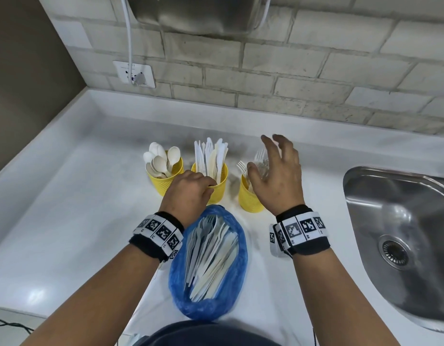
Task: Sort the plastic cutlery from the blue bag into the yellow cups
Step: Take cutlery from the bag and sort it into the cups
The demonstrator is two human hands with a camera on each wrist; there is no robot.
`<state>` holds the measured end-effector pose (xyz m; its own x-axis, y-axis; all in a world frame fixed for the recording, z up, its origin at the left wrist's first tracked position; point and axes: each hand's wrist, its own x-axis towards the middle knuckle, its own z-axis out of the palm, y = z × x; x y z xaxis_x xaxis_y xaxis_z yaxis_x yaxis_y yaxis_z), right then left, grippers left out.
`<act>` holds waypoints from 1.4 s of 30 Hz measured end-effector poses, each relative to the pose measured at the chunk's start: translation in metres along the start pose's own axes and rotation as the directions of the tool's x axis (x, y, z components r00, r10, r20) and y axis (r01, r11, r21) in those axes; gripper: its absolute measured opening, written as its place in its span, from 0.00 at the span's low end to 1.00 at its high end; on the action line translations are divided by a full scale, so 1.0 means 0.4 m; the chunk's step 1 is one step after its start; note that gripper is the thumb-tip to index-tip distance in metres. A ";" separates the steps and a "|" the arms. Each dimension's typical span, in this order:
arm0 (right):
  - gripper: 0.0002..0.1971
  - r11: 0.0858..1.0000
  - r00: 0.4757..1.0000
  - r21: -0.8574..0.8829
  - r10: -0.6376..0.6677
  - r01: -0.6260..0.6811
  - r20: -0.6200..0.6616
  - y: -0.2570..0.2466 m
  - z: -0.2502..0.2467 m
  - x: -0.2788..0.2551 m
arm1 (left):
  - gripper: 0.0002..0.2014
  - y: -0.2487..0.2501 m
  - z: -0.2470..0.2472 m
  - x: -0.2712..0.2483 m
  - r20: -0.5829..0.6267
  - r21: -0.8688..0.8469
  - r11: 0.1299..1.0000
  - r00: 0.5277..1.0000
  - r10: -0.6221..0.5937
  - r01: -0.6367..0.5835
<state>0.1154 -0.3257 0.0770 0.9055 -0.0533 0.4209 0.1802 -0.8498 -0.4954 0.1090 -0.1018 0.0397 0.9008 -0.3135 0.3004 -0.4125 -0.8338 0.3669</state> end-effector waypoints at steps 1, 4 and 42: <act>0.35 0.999 0.998 -0.034 -0.008 0.010 0.056 -0.001 0.002 0.004 | 0.08 0.000 0.000 0.001 0.003 0.000 1.000 1.000 -0.001 0.001; 0.34 0.989 0.978 -0.148 0.009 0.022 0.207 -0.001 0.009 0.008 | 0.08 0.002 0.000 0.003 0.008 -0.002 1.000 1.000 0.002 -0.002; 0.49 0.944 0.966 0.231 0.201 -0.236 0.165 0.060 0.016 -0.104 | 0.08 0.047 -0.054 -0.052 -0.095 -0.153 0.987 0.995 0.029 -0.043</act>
<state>0.0844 -0.3404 0.0429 0.9739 -0.1359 0.1816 0.0453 -0.6680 -0.7427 0.0796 -0.1012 0.0593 0.8717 -0.2931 0.3928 -0.4670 -0.7400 0.4840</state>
